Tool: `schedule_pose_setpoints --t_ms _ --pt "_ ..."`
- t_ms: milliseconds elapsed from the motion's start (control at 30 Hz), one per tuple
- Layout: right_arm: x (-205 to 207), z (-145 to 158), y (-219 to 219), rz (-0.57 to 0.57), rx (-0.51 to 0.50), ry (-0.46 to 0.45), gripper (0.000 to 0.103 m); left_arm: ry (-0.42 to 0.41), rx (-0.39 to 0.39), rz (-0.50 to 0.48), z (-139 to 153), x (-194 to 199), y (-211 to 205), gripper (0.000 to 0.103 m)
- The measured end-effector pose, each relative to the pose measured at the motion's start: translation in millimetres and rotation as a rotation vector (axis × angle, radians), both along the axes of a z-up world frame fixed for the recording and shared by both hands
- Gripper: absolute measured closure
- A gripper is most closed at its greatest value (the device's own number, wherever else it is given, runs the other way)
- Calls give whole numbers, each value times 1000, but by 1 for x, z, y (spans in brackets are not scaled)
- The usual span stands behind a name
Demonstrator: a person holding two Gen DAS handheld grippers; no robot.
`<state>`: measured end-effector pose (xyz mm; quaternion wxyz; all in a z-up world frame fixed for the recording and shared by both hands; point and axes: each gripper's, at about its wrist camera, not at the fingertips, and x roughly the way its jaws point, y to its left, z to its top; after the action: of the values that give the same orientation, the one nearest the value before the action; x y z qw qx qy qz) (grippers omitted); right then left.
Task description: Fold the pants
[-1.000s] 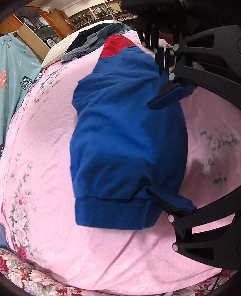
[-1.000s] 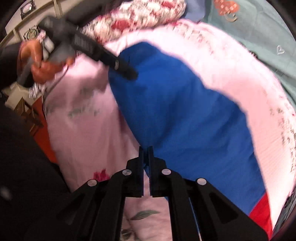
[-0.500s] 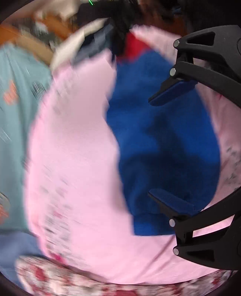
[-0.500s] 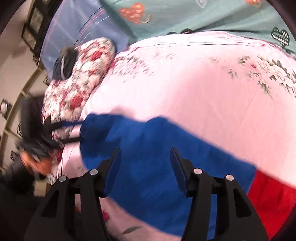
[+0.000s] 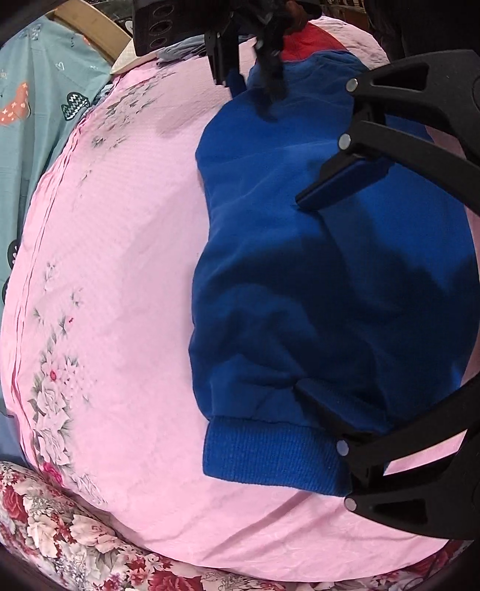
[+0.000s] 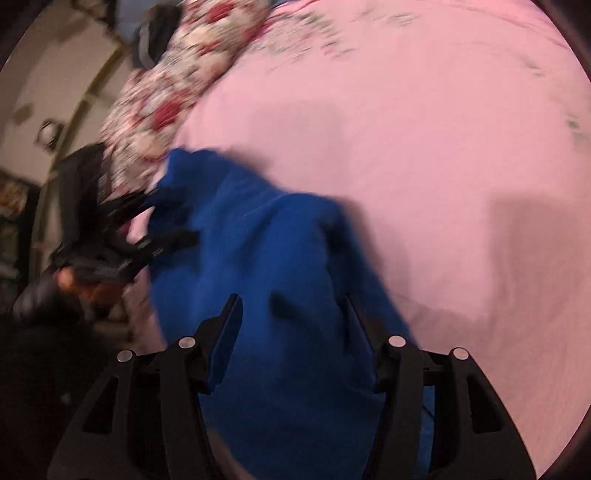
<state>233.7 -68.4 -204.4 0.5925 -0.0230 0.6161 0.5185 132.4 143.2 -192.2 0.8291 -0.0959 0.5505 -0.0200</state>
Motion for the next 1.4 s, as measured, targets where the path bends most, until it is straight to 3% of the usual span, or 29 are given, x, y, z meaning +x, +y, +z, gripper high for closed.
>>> schedule_pose_setpoints --t_ms 167,333,400,500,600,700,800,867,967,1067,1100,1167,1200,1267,1333,1400 --pt "23 -20 8 54 109 205 46 40 23 -4 -1 5 -3 9" --pt "43 -37 26 11 146 268 44 68 23 3 -4 10 -3 9" --pt "54 -32 29 -57 189 225 46 76 35 -4 -6 12 -5 9" --pt "76 -28 10 -214 244 186 64 83 64 -23 -8 14 -11 8" --pt "85 -27 -5 -331 173 45 68 80 72 -37 -10 16 -14 6" --pt "95 -14 -32 -468 131 39 68 72 84 -48 -11 17 -17 3" --pt "70 33 -36 -439 190 -84 68 56 98 -58 -12 15 -20 2" --pt "41 48 -31 -401 207 -86 67 46 121 -72 -12 15 -23 2" --pt "4 43 -25 -341 157 -120 67 38 149 -84 -12 12 -26 2" --pt "-22 5 -28 -355 -53 -154 66 27 162 -88 -12 11 -28 2" --pt "-29 3 -33 -371 -59 -202 67 28 168 -91 -13 11 -28 2" --pt "-35 15 -46 -439 -108 -229 63 28 196 -105 -13 10 -30 2" --pt "-39 28 -59 -492 -79 -212 60 26 212 -108 -13 9 -32 2" --pt "-51 52 -89 -620 -36 -257 42 26 230 -110 -15 7 -35 2" --pt "-72 68 -134 -786 -90 -339 40 24 251 -106 -16 6 -37 2" --pt "-93 71 -177 -924 -184 -358 39 26 256 -99 -16 7 -36 2"
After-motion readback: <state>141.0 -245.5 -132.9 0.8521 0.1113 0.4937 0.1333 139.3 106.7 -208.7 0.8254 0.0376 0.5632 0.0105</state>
